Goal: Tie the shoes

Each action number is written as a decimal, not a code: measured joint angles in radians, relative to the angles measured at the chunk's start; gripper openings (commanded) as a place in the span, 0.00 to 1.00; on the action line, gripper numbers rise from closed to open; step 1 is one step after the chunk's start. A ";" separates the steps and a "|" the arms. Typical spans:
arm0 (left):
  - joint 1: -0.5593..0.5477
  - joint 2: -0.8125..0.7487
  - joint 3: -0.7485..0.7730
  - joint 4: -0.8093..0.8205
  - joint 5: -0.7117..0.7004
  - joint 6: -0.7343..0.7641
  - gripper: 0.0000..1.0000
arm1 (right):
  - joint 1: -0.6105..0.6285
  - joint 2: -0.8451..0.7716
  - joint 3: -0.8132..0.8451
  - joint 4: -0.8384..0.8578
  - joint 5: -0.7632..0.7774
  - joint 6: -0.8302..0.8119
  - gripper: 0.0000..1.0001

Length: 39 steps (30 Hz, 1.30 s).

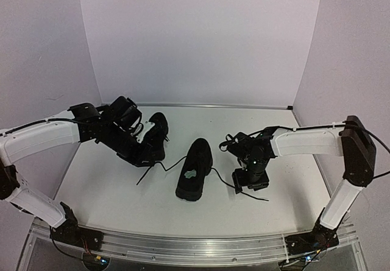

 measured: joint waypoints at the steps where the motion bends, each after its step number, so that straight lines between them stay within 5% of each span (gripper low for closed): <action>1: 0.000 0.003 0.000 0.000 0.000 0.000 0.00 | 0.000 0.014 0.005 -0.009 0.009 -0.012 0.67; 12: 0.000 0.009 0.000 0.002 0.000 0.000 0.00 | -0.025 0.121 0.002 -0.011 0.024 -0.095 0.58; 17: 0.000 0.009 0.002 0.002 -0.002 0.001 0.00 | -0.048 0.119 -0.009 0.018 -0.020 -0.119 0.34; 21: 0.000 0.009 0.009 0.003 -0.008 0.005 0.00 | -0.051 0.104 -0.034 0.049 -0.058 -0.134 0.00; 31: 0.033 0.011 0.067 0.031 -0.009 0.031 0.00 | -0.054 0.025 -0.028 0.050 -0.128 -0.092 0.00; 39: 0.039 0.008 0.138 0.044 -0.009 0.115 0.00 | -0.054 -0.065 0.327 0.068 -0.156 -0.035 0.00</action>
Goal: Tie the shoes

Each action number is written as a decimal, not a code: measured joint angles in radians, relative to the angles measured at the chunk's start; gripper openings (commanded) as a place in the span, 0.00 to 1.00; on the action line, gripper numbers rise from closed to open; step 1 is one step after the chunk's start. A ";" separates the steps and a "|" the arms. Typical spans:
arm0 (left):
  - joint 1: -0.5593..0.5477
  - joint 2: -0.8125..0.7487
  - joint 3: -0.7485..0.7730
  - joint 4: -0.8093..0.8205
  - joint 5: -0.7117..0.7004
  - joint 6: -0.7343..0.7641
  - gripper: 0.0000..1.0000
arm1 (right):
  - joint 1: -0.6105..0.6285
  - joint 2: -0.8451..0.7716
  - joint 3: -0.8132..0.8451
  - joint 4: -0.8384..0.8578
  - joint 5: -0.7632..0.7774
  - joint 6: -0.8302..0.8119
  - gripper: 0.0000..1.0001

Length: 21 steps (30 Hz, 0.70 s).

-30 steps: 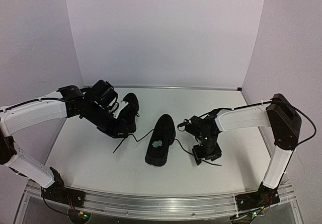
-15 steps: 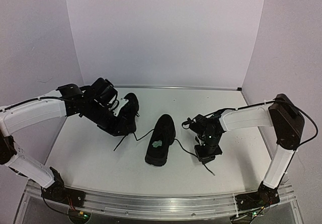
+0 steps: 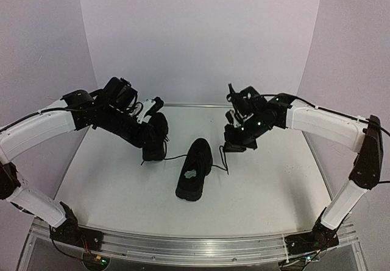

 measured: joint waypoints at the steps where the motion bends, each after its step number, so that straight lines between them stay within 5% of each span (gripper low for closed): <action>1: 0.000 -0.003 0.000 -0.002 0.000 0.015 0.00 | 0.000 0.000 0.035 0.010 -0.003 0.005 0.00; 11: 0.000 -0.147 -0.064 0.019 0.033 0.078 0.00 | 0.003 0.074 0.237 0.162 -0.091 0.127 0.00; 21: -0.007 -0.282 -0.168 0.034 0.152 0.114 0.00 | 0.115 0.431 0.527 0.268 -0.130 0.201 0.00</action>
